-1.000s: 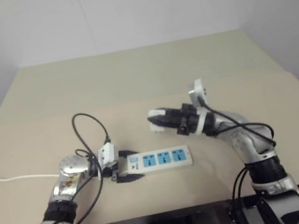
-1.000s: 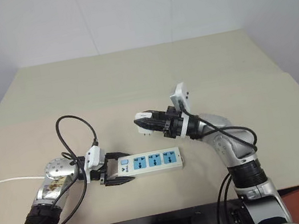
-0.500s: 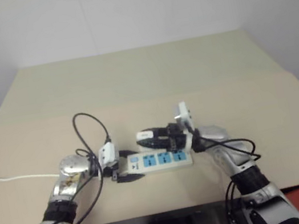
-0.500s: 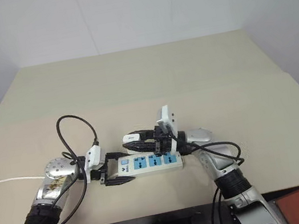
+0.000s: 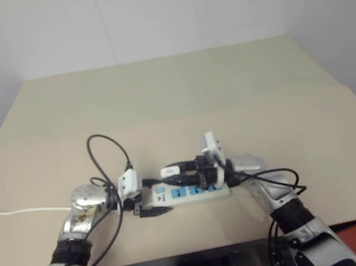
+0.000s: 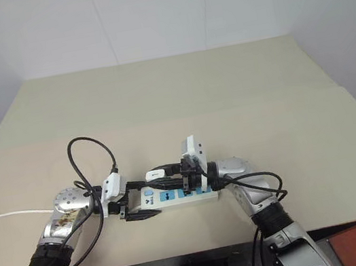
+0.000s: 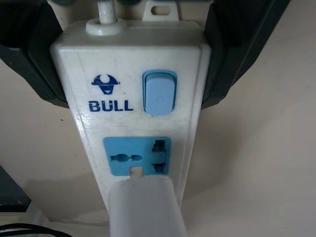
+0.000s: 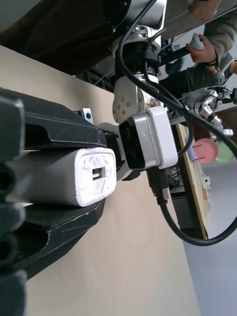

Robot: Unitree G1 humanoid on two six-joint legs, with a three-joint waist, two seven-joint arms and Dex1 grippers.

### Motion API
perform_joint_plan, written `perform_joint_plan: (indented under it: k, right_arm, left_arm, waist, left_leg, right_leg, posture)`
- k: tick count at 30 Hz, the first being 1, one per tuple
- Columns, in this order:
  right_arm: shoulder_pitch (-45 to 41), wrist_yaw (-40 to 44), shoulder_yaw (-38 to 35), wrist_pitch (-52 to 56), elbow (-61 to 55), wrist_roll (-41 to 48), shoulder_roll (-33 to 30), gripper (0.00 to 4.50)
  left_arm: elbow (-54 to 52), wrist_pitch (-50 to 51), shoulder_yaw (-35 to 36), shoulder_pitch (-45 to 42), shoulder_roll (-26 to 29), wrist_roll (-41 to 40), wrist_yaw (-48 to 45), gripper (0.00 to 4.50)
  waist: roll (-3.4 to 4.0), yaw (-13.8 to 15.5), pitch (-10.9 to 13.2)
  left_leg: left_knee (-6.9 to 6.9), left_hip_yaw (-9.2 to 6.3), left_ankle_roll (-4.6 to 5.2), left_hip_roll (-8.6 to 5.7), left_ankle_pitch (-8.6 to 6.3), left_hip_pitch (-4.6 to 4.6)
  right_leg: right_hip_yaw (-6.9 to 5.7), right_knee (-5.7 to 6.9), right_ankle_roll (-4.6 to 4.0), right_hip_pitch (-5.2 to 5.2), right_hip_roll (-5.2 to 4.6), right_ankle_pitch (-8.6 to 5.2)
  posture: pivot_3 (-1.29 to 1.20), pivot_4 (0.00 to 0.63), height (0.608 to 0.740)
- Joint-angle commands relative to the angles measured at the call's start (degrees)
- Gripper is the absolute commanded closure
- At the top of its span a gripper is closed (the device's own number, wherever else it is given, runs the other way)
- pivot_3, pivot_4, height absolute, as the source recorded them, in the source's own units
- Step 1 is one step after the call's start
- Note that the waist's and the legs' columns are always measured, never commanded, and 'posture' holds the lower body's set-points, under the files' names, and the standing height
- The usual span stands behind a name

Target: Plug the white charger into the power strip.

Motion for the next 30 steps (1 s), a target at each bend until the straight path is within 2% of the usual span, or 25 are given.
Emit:
perform_joint_plan:
  k: [1,30]
  right_arm:
    - [-0.6,0.2,-0.2,-2.2,-0.4,-1.0,-0.1,3.36]
    - [-0.8,-0.5,-0.5,-5.7,4.3,-5.2,-0.2,3.36]
  left_arm:
    - [-1.5,0.4,-1.1,0.7,0.3,0.9,-0.5,1.21]
    - [-2.1,1.1,-1.0,0.9,0.1,0.9,0.1,1.21]
  waist:
    - [0.0,0.0,0.0]
    - [0.0,0.0,0.0]
  left_leg:
    - [0.0,0.0,0.0,0.0,0.0,0.0]
    - [0.0,0.0,0.0,-0.01,0.0,0.03]
  right_leg:
    - [0.0,0.0,0.0,0.0,0.0,0.0]
    - [0.0,0.0,0.0,0.03,-0.02,0.0]
  posture:
    - [0.0,0.15,0.74]
    - [0.0,0.15,0.74]
